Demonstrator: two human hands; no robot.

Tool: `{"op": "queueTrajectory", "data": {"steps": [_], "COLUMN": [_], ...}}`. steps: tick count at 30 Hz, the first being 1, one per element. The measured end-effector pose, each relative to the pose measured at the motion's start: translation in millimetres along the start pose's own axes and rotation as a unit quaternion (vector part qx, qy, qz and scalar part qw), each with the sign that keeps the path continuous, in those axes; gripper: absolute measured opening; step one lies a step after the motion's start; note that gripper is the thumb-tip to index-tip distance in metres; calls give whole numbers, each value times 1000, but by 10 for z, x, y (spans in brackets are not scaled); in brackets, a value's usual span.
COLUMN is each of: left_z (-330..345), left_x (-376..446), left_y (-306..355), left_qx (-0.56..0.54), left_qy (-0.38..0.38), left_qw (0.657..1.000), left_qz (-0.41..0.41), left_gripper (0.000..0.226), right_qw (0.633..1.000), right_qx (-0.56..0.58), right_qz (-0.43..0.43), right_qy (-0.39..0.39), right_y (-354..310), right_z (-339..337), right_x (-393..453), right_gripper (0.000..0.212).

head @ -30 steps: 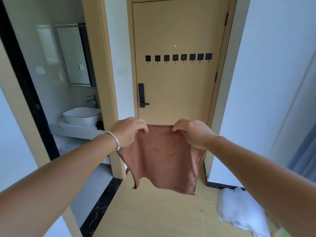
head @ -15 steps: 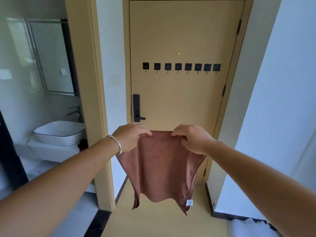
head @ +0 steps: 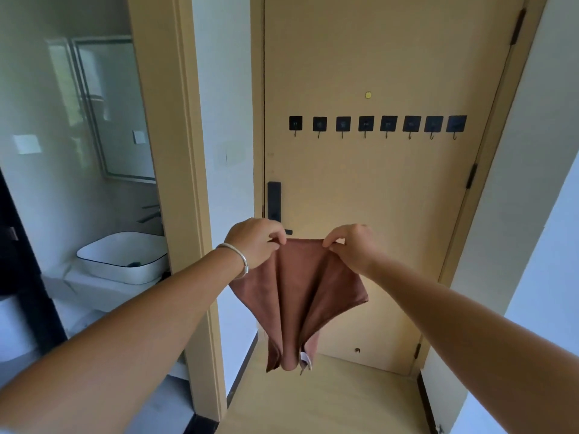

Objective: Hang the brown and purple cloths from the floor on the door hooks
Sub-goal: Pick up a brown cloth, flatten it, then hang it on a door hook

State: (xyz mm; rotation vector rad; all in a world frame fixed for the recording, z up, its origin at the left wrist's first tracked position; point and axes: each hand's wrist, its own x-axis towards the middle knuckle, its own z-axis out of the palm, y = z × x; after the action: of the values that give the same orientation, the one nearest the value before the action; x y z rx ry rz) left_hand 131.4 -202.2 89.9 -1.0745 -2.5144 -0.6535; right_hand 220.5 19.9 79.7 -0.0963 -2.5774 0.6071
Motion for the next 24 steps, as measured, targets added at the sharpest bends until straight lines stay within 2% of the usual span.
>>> {"op": "queueTrajectory", "data": {"steps": [4, 11, 17, 21, 24], "left_z": [219, 568, 906, 1084, 1201], "left_x": [601, 1859, 2569, 2967, 3284], "left_y": [-238, -534, -758, -908, -1049], "left_qx": [4, 31, 7, -2, -16], "left_qy": [-29, -77, -89, -85, -70], "left_qw": [1000, 996, 996, 996, 997], "left_qz": [-11, -31, -24, -18, -14], "left_gripper": [35, 27, 22, 9, 10], "right_qw": [999, 996, 996, 997, 997], "right_qx": [30, 33, 9, 15, 27], "right_qz": [-18, -28, -54, -54, -61], "right_qy": [-27, -83, -72, -47, -25], "right_y": [355, 1025, 1466, 1664, 1751], "right_z": [146, 279, 430, 551, 614], "right_x": [611, 1831, 2521, 2889, 3198], "right_gripper": [36, 30, 13, 9, 9]}}
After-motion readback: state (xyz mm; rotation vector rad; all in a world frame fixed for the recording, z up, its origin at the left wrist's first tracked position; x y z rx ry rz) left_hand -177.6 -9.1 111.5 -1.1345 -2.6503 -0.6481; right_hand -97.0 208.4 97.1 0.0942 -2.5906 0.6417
